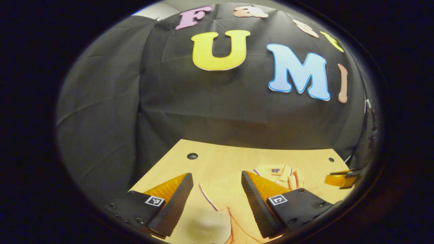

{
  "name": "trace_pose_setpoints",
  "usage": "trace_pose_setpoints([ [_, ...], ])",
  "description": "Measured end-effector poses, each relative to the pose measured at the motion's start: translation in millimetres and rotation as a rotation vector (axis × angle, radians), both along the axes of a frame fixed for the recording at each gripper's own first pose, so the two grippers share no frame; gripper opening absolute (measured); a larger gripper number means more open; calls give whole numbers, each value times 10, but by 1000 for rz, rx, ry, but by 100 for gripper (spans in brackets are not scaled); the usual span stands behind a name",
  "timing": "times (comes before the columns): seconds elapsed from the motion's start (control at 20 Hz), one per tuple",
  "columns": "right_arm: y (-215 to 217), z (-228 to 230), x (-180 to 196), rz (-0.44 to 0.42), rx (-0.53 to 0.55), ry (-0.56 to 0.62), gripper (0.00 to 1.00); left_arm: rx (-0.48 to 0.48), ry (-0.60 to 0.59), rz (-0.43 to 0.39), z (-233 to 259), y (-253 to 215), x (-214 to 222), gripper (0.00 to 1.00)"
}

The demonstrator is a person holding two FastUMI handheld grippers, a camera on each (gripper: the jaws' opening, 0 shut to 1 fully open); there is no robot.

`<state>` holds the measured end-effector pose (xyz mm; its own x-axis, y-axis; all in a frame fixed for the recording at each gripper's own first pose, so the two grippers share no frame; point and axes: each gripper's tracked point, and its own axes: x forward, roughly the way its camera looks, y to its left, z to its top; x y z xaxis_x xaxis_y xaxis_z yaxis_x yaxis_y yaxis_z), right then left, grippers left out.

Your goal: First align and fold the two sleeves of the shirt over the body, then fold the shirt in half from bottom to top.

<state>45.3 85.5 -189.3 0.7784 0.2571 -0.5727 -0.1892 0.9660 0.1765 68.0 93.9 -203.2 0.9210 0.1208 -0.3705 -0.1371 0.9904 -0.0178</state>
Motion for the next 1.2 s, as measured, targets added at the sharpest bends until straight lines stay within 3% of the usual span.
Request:
trace_pose_setpoints([
  [0.25,-179,236,-324,-53,18,-21,29,-17,127,-1,-768,26,221,95],
  [0.6,-512,197,-746,-118,-30,15,31,-48,266,27,-1642,136,506,94],
  [0.75,-627,153,-855,-152,-36,35,29,-59,319,36,-1909,182,550,97],
  [1.0,-756,121,-908,-195,-38,50,29,-89,379,57,-2203,149,543,94],
  [1.2,-780,83,-914,-211,-28,58,29,-17,409,44,-2255,127,506,99],
])
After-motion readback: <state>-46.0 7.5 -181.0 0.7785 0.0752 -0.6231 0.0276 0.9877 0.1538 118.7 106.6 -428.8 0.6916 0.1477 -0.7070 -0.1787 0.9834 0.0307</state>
